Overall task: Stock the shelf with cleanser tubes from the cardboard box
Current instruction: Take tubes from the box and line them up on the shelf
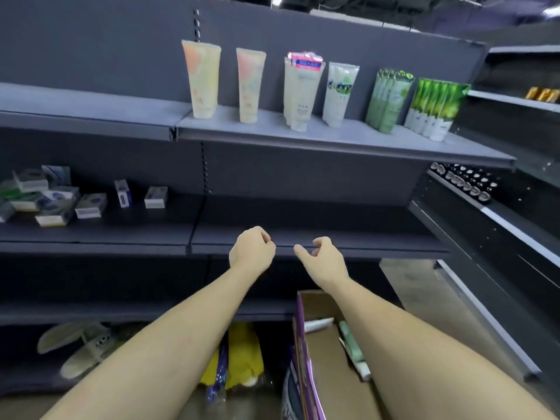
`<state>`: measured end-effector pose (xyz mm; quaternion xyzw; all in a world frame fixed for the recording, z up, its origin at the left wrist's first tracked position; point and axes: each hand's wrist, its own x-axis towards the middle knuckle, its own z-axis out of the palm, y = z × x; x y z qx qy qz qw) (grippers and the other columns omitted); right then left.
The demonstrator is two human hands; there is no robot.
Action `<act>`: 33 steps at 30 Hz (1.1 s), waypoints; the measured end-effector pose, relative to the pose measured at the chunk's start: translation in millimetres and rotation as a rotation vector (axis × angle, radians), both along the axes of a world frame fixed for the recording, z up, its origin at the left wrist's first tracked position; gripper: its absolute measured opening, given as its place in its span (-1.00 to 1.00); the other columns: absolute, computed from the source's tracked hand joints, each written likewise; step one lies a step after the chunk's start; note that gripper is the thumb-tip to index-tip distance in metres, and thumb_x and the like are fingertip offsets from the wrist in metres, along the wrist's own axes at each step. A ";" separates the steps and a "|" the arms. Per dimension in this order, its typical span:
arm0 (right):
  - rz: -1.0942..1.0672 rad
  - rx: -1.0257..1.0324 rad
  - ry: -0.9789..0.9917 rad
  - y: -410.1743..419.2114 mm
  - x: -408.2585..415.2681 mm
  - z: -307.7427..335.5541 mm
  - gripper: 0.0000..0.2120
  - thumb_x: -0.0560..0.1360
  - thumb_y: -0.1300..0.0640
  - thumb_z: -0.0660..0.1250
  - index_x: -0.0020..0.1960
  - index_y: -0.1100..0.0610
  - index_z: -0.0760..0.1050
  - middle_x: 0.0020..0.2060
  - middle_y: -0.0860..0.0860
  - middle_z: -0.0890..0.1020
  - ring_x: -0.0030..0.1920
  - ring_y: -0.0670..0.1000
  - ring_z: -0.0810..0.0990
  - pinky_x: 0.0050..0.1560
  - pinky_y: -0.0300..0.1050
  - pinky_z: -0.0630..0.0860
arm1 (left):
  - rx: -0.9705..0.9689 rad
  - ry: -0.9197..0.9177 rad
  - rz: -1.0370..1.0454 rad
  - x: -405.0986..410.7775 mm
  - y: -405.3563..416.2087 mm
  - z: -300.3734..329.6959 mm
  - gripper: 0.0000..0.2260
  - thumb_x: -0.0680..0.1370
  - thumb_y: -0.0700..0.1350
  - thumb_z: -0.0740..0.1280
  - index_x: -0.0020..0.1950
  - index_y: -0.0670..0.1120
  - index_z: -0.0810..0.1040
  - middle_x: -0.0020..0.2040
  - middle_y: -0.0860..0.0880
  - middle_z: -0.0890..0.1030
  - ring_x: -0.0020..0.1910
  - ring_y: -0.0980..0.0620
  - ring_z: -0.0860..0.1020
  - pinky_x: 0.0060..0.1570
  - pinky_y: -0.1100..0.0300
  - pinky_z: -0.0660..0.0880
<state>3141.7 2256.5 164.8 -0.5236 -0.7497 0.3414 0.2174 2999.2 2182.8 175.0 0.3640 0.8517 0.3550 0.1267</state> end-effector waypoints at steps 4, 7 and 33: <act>-0.013 -0.037 -0.024 9.3 31.8 -27.8 -0.44 0.54 -0.17 0.30 0.41 0.12 0.33 0.13 -0.01 0.54 0.05 0.00 0.51 0.03 -0.12 0.42 | -0.081 -0.008 -0.028 25.5 7.1 -28.4 -0.89 0.53 -0.11 0.25 0.01 0.03 0.54 -0.03 0.11 0.58 -0.09 0.06 0.53 -0.18 0.20 0.38; -0.017 -0.069 -0.049 26.0 56.9 -48.8 -0.47 0.56 -0.13 0.30 0.42 0.14 0.34 0.12 0.00 0.54 0.03 -0.02 0.49 0.01 -0.15 0.38 | -0.150 -0.015 -0.057 46.7 26.6 -50.0 -0.87 0.53 -0.10 0.25 0.05 0.02 0.53 -0.01 0.10 0.57 -0.09 0.04 0.53 -0.16 0.20 0.38; -0.008 -0.778 -0.329 163.7 196.6 -297.6 -0.35 0.55 -0.08 0.32 0.55 0.08 0.21 0.41 0.06 0.46 0.38 0.10 0.45 0.32 -0.17 0.32 | -0.714 -0.253 -0.175 198.5 172.3 -290.4 -0.69 0.54 -0.11 0.26 0.28 -0.02 0.50 0.28 -0.07 0.48 0.25 -0.11 0.49 0.21 0.07 0.45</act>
